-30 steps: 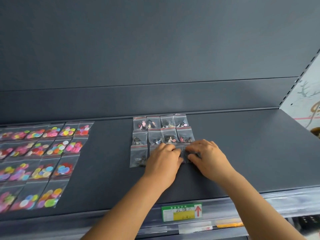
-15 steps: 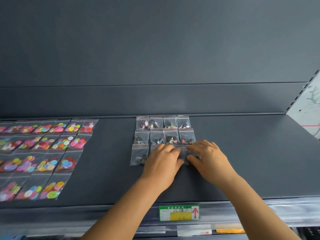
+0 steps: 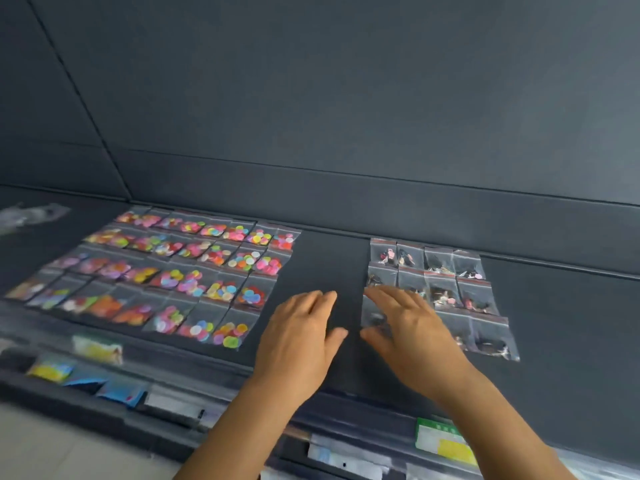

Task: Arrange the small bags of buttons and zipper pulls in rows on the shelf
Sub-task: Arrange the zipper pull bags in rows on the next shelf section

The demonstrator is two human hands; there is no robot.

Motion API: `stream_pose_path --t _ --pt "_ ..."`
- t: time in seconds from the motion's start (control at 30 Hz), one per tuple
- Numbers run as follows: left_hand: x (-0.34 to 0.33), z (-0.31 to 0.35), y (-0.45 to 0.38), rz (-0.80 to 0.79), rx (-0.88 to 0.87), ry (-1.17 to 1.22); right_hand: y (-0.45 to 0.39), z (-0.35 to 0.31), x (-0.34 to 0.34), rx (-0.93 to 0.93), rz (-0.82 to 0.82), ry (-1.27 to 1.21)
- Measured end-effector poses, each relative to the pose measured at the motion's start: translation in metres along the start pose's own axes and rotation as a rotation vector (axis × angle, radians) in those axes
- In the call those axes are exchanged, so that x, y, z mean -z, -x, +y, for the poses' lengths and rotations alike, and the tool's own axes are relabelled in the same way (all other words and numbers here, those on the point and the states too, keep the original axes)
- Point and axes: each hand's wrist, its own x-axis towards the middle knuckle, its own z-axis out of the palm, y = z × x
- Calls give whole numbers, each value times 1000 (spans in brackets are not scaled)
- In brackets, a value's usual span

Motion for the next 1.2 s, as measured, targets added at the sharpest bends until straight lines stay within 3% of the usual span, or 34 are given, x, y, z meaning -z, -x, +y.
stream_pose_path --t 0.27,0.7,1.2 --pt "60 -131 58 51 190 -60 -46 -139 -56 155 -72 -39" --pt "154 -334 146 80 354 -192 -103 -365 -144 318 -165 -74" --pt "211 -498 123 191 519 -182 -239 -502 -201 475 -176 -101"
